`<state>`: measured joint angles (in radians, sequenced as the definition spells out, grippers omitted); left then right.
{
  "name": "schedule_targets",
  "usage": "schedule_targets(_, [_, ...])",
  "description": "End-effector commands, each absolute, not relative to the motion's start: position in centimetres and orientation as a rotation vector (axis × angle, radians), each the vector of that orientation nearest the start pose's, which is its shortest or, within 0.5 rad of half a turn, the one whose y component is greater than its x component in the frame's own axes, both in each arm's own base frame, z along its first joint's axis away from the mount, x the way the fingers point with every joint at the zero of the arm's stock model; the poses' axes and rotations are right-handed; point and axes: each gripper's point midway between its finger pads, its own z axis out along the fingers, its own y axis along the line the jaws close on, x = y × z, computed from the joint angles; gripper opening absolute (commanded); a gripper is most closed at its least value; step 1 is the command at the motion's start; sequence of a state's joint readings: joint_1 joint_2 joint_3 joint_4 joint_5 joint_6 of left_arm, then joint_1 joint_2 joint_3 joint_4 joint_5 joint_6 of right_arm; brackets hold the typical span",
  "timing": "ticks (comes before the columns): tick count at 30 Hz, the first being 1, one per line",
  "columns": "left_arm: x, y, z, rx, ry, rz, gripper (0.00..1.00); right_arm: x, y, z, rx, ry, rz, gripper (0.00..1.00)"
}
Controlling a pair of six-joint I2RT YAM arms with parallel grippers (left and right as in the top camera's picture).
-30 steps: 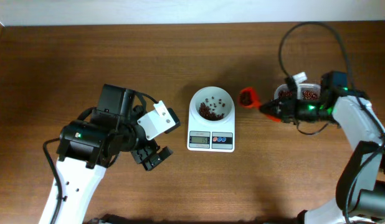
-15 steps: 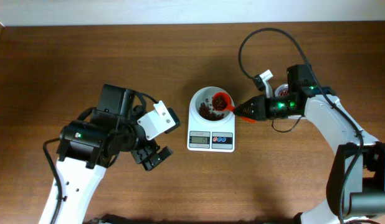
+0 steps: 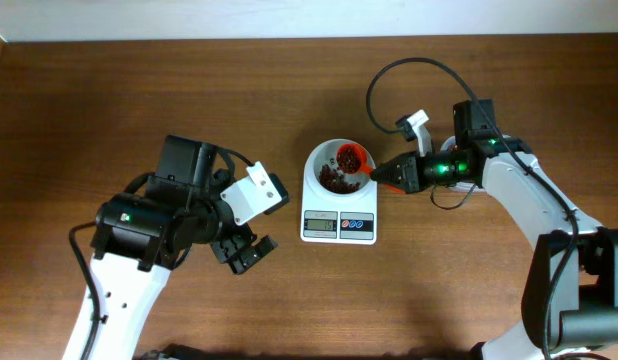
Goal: Scoop and weigh 50g on scale
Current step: 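Carry the filled scoop over the white bowl with the right gripper, then tip the scoop to pour the beans into the bowl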
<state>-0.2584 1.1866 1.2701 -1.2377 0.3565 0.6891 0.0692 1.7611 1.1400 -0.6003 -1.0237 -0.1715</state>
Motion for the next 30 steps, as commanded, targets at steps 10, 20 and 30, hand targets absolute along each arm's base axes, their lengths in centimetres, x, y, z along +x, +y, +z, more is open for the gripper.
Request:
schedule_targets(10, [23.4,-12.5,23.1,1.301,2.269,-0.346,0.99,35.1,18.2,11.4,-0.597,2.416,1.241,0.04])
schedule_targets(20, [23.4,-12.5,23.1,1.301,2.269,-0.346,0.99,34.9,17.7,14.4,-0.688,2.376,1.02,0.04])
schedule_targets(30, [23.4,-12.5,23.1,1.301,2.269,-0.346,0.99,34.8,18.4,13.7,-0.742,2.454,0.649,0.04])
